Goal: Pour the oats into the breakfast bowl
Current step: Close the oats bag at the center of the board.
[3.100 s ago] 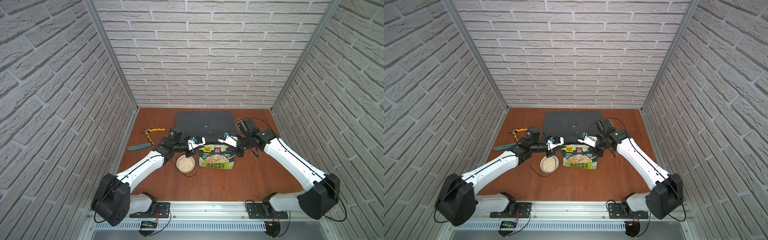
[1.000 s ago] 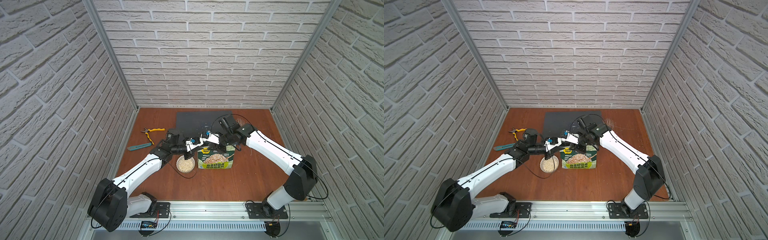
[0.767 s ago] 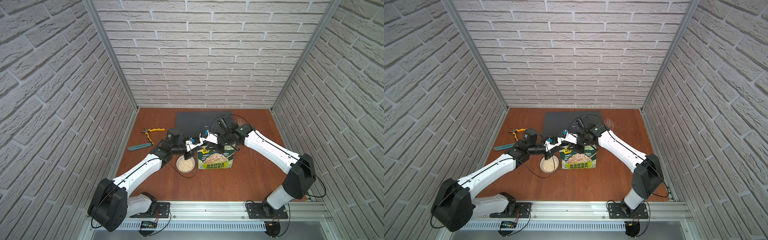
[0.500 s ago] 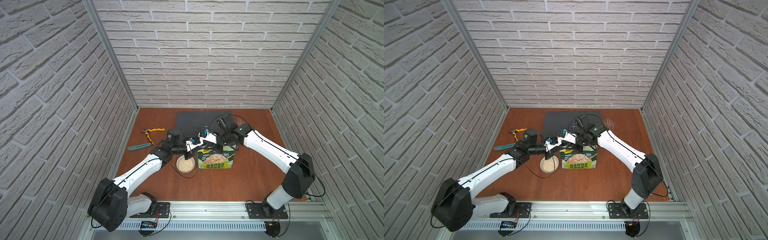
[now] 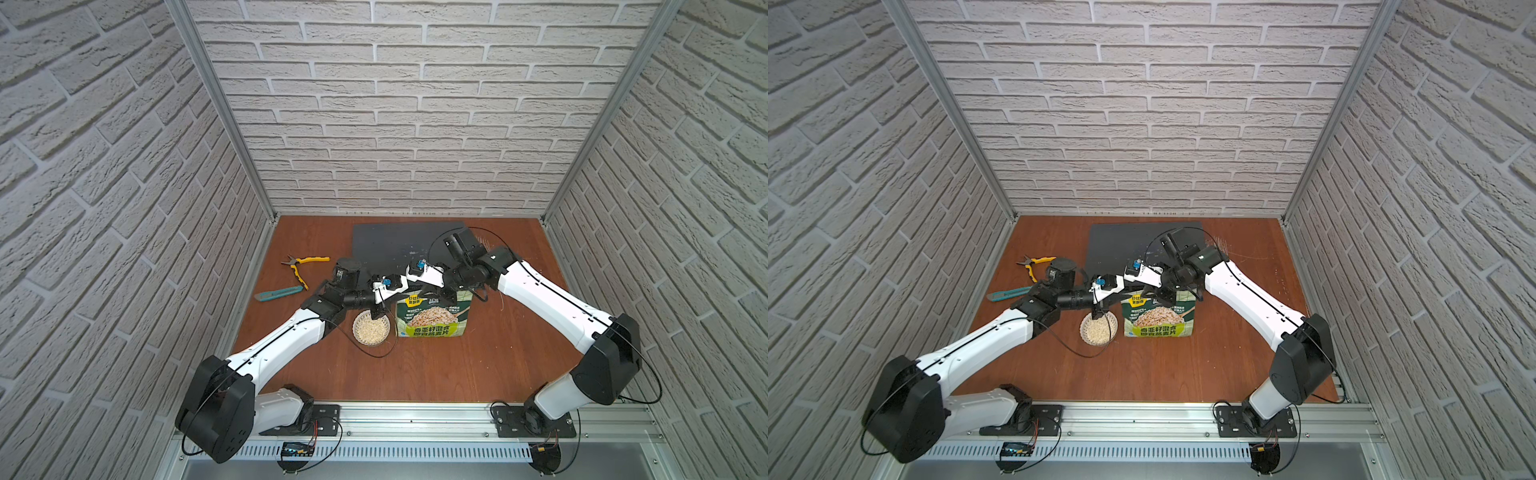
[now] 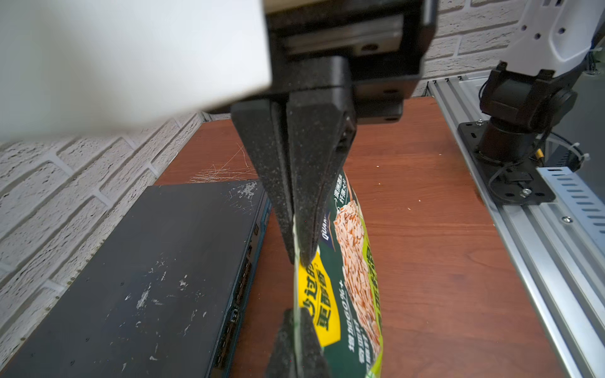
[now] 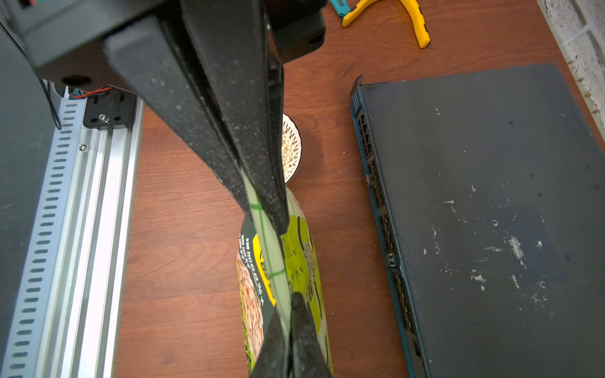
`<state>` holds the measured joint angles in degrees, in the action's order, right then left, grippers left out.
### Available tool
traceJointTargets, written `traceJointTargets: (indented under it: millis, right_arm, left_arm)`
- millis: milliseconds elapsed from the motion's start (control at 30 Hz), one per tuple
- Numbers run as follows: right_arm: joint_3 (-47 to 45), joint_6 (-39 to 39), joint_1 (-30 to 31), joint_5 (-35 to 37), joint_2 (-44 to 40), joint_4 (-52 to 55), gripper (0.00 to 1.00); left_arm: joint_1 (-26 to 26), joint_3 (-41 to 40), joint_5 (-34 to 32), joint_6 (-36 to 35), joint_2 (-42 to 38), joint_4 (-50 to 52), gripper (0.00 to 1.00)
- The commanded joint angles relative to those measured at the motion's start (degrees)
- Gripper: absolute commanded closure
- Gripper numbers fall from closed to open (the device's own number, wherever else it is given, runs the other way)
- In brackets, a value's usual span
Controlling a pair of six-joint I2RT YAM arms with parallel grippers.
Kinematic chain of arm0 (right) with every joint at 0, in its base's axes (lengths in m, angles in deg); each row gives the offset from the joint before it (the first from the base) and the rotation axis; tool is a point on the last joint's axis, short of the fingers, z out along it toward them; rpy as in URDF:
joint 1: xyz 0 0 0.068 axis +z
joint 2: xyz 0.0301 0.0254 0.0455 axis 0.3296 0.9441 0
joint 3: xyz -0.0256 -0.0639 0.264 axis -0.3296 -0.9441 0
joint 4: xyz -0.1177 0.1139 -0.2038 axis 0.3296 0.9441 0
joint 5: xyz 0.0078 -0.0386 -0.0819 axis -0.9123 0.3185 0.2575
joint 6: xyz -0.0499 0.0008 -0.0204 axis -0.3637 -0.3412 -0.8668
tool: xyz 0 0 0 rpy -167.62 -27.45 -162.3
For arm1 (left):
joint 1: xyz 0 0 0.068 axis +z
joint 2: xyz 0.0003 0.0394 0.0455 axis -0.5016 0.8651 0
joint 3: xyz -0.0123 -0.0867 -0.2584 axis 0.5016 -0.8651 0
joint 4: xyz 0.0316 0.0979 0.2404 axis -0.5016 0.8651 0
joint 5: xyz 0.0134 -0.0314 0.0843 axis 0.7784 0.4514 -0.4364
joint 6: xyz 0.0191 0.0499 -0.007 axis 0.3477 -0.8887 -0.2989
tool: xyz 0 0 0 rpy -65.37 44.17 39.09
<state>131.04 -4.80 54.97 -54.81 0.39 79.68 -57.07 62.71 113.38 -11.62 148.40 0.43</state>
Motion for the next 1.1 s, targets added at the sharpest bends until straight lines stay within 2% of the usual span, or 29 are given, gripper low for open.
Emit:
traceJointTargets:
  millis: [0, 67, 100, 167, 200, 267, 333, 367, 400, 433, 467, 500, 567, 600, 633, 667, 700, 733, 833, 867, 900, 933, 967, 1067]
  right_arm:
    - [-1.0, -1.8, -2.9, 4.3, -3.0, 3.0, 0.88]
    - [-1.1, -2.7, -3.3, 4.2, -3.3, 4.5, 0.96]
    - [-1.2, -2.8, -3.5, 4.6, -3.4, 4.9, 0.95]
    - [-1.8, -2.5, -3.9, 6.3, -3.8, 4.4, 0.78]
    - [-2.1, -2.7, -4.2, 6.6, -4.0, 4.5, 0.78]
    - [-1.9, -3.4, -4.4, 6.6, -4.0, 5.5, 0.95]
    - [-1.8, -3.7, -4.7, 7.0, -4.1, 6.2, 0.96]
    - [-1.9, -3.5, -4.8, 7.7, -4.2, 5.9, 0.93]
    - [-2.3, -3.1, -5.0, 8.4, -4.6, 5.4, 0.82]
    - [-2.8, -3.1, -5.3, 8.8, -5.0, 5.1, 0.78]
    - [-3.1, -3.2, -5.6, 8.8, -5.3, 5.1, 0.81]
    - [-3.2, -3.5, -5.8, 8.7, -5.6, 5.4, 0.92]
    - [-3.3, -3.6, -6.4, 8.6, -6.1, 6.0, 0.96]
    - [-3.4, -3.5, -6.7, 8.9, -6.2, 5.9, 0.95]
    - [-3.7, -3.2, -6.9, 9.4, -6.6, 5.6, 0.84]
    - [-4.1, -3.0, -7.2, 9.7, -6.9, 5.5, 0.8]
    - [-4.3, -3.2, -7.4, 9.7, -7.2, 5.8, 0.83]
    - [-4.4, -3.4, -7.7, 9.7, -7.5, 6.3, 0.94]
    - [-4.8, -3.4, -8.4, 10.3, -8.0, 7.1, 0.96]
    - [-5.3, -3.1, -8.8, 11.2, -8.4, 6.7, 0.85]
    - [-5.6, -2.9, -9.0, 11.5, -8.7, 6.5, 0.8]
    - [-5.8, -3.0, -9.3, 11.7, -9.0, 6.5, 0.84]
    - [-5.9, -3.2, -9.5, 11.8, -9.2, 6.9, 0.94]
    - [-6.1, -2.8, -10.3, 12.0, -9.9, 7.3, 0.96]
  left_arm:
    - [0.4, 0.4, 2.9, 0.6, -1.0, -3.3, 1.0]
    - [0.4, 0.3, 2.9, 0.6, -1.0, -3.2, 1.0]
    - [0.5, 0.3, 2.9, 0.6, -1.1, -3.2, 1.0]
    - [0.5, 0.4, 3.0, 0.6, -1.2, -3.1, 1.0]
    - [0.6, 0.4, 3.0, 0.6, -1.2, -3.1, 1.0]
    - [0.7, 0.5, 2.9, 0.6, -1.2, -2.8, 1.0]
    - [0.8, 0.6, 2.9, 0.6, -1.2, -2.6, 1.0]
    - [0.8, 0.6, 2.9, 0.6, -1.3, -2.5, 1.0]
    - [0.9, 0.6, 2.8, 0.5, -1.5, -2.5, 1.0]
    - [1.0, 0.5, 2.8, 0.6, -1.6, -2.5, 1.0]
    - [1.0, 0.5, 2.8, 0.6, -1.7, -2.4, 1.0]
    - [1.1, 0.4, 2.7, 0.6, -1.8, -2.3, 1.0]
    - [1.4, 0.3, 2.7, 0.6, -2.0, -2.0, 1.0]
    - [1.5, 0.2, 2.6, 0.6, -2.1, -2.0, 1.0]
    - [1.7, 0.3, 2.5, 0.6, -2.1, -1.9, 1.0]
    - [1.8, 0.3, 2.4, 0.7, -2.2, -1.8, 1.0]
    - [1.8, 0.3, 2.3, 0.7, -2.3, -1.7, 1.0]
    - [1.9, 0.2, 2.3, 0.7, -2.4, -1.6, 1.0]
    - [2.2, 0.1, 2.1, 0.6, -2.6, -1.6, 1.0]
    - [2.3, 0.1, 2.1, 0.6, -2.8, -1.5, 1.0]
    - [2.3, 0.0, 2.1, 0.6, -2.8, -1.6, 1.0]
    - [2.4, 0.1, 2.1, 0.7, -2.8, -1.5, 1.0]
    - [2.4, 0.0, 2.1, 0.7, -2.8, -1.5, 1.0]
    - [2.5, 0.0, 1.9, 0.7, -2.8, -1.4, 1.0]
